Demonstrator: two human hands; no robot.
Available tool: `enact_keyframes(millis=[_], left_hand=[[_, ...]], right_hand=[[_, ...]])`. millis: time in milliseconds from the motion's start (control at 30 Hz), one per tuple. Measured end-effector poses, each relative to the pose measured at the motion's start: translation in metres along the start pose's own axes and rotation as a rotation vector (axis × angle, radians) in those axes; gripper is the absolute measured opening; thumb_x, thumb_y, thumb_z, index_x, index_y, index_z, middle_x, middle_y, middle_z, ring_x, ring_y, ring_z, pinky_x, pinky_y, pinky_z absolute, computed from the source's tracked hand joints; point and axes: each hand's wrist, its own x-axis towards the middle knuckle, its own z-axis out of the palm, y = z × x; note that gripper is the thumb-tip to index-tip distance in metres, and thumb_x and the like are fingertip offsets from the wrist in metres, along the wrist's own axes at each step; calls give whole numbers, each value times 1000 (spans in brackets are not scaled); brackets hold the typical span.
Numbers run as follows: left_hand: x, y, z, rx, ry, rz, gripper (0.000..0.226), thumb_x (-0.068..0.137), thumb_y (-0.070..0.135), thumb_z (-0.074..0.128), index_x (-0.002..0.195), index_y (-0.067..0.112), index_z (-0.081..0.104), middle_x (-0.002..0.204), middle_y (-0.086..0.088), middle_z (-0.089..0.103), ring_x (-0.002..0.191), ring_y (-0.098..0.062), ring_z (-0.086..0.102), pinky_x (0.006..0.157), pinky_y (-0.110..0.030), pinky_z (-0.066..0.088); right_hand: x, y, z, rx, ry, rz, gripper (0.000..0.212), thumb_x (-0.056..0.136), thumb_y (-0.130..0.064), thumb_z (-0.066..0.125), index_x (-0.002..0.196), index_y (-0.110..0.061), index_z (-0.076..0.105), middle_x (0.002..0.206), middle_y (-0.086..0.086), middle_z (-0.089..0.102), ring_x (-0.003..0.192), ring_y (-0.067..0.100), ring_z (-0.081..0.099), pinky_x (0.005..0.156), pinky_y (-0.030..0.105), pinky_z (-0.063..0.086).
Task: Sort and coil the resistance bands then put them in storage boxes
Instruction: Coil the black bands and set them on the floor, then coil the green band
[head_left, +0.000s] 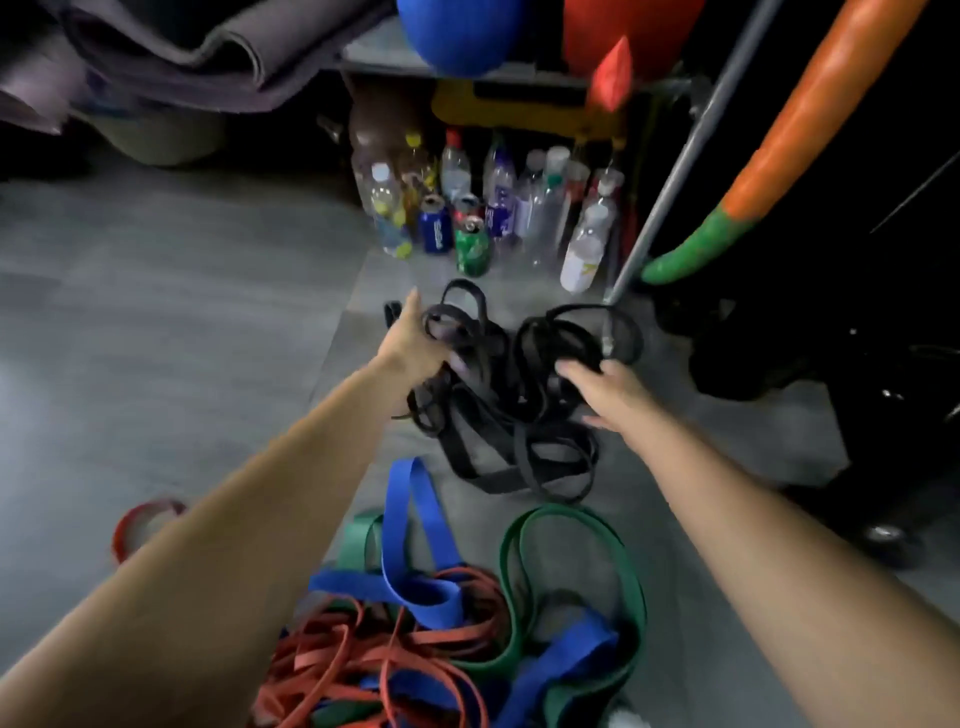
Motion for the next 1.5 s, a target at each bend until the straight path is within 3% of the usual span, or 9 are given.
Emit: enact_keyframes(millis=[267,367,533,700,933,1100,1267,1400,1500], left_hand=[[-132,-183,57,549,-360,-152,85,82,37,65,150,15,18,152,-16,23,139,-33,24,111,-37,26],[-200,-217,67,587,-557,-105,81,83,48,58,150,27,16,158,-4,8,145,-25,11,116,-32,19],[-243,-220,58,638,-554,-18,63,85,42,50,145,33,30,149,12,26,141,-12,17,109,-26,30],[-233,-179,52,627,-454,3,81,77,53,60,146,29,25,146,6,29,134,-20,31,106,-29,34],[-238,-117,54,-84,-326,-19,88,64,27,85,132,24,30,116,8,58,107,-9,60,93,-29,49],[-249,-72,15,12,-394,32,80,45,57,83,110,28,46,103,12,64,95,2,61,83,-24,50],[-263,-26,-36,84,-254,134,45,63,25,85,99,20,59,85,8,65,76,-5,62,74,-25,51],[-277,16,-66,-14,-211,189,40,62,14,84,92,24,61,83,5,70,73,-6,67,71,-26,56],[-292,49,-80,-80,-196,266,35,65,6,81,90,21,62,75,6,71,67,-6,66,63,-23,52]], right_hand=[[-51,167,90,-707,-243,-66,44,79,-60,59,85,-17,54,80,0,54,92,27,61,64,28,37],[-76,206,118,-811,-285,2,72,76,-67,57,126,-16,44,123,5,55,115,28,55,78,32,43],[-77,207,113,-674,-236,153,75,84,-34,63,145,-9,29,146,10,41,131,25,43,99,29,39],[-108,183,104,-359,-274,98,25,76,-15,68,100,-10,67,81,2,63,78,16,58,57,11,44],[-181,133,80,243,-349,27,31,77,11,63,93,-16,66,88,3,74,79,13,70,66,27,56],[-225,105,54,172,-381,-88,25,80,5,63,86,-19,67,83,-2,73,78,11,69,70,26,56],[-247,64,-6,-46,-306,-296,13,78,-38,71,72,-27,71,72,-6,70,71,7,64,63,26,54],[-264,42,-33,-303,-260,-411,111,47,-61,80,142,-32,31,139,0,40,128,18,42,104,39,40],[-284,27,-30,-403,-377,-566,142,40,-60,86,147,-42,-6,157,-6,5,144,18,11,116,44,20]])
